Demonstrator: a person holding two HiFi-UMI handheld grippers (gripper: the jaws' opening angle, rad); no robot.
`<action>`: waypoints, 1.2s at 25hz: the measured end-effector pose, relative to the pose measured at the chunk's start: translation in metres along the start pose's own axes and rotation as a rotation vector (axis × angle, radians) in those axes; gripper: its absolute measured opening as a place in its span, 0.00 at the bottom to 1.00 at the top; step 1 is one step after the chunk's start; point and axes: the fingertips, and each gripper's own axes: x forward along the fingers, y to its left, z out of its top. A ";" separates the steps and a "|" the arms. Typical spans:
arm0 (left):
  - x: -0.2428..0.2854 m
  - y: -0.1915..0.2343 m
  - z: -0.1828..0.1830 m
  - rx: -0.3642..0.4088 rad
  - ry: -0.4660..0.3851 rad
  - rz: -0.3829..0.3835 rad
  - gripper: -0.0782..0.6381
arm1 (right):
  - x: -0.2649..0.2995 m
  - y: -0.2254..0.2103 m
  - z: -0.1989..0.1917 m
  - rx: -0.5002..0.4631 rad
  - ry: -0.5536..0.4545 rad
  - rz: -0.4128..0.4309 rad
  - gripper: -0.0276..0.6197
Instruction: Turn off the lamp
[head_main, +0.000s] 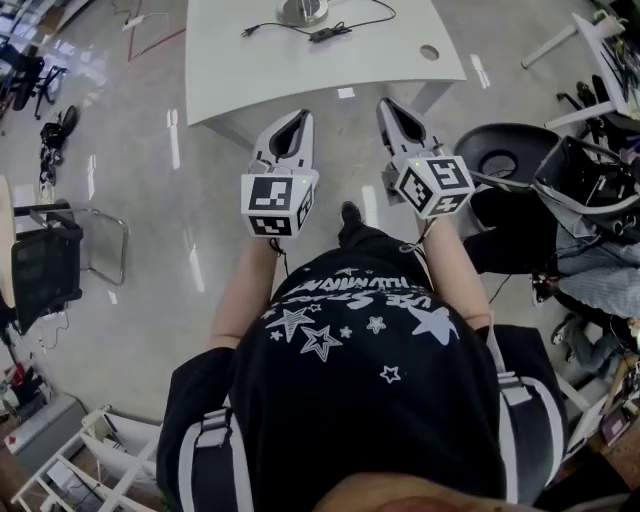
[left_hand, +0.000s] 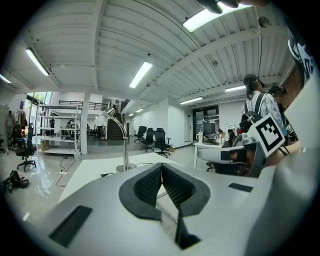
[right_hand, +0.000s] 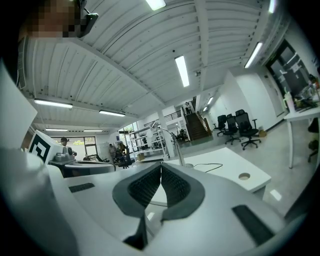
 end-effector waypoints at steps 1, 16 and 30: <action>0.009 -0.002 0.000 0.001 0.004 0.001 0.12 | 0.002 -0.010 0.001 0.006 0.002 -0.001 0.05; 0.108 0.001 0.005 -0.019 0.017 0.081 0.12 | 0.059 -0.107 0.019 0.030 0.038 0.053 0.05; 0.152 0.069 -0.006 -0.056 0.054 0.029 0.13 | 0.124 -0.103 0.014 0.035 0.081 0.033 0.05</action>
